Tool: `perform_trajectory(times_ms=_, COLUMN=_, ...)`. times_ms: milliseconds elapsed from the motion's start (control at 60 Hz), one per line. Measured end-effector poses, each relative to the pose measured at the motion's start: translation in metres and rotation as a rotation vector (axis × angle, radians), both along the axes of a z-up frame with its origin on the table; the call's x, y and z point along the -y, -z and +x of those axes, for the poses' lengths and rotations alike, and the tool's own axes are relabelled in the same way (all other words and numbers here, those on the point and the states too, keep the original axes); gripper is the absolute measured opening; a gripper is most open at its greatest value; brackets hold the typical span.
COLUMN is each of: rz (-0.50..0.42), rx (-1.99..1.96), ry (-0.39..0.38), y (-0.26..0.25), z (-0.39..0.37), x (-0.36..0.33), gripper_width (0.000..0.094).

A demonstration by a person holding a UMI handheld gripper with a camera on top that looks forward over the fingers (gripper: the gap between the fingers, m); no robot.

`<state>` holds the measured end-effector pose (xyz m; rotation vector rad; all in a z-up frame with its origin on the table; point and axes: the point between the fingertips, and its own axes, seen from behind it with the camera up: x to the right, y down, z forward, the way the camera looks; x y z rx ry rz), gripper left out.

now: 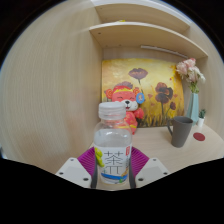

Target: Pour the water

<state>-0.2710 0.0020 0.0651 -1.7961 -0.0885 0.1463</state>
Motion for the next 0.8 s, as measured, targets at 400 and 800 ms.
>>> perform_trajectory(times_ms=400, rz=-0.018, rx=-0.094, ry=-0.033, y=-0.026, z=-0.007, x=-0.028, gripper_width=0.0396)
perform_trajectory(times_ms=800, rz=-0.125, rx=-0.751, ry=0.038, y=-0.101, z=0.068, x=-0.093, gripper_width=0.0395)
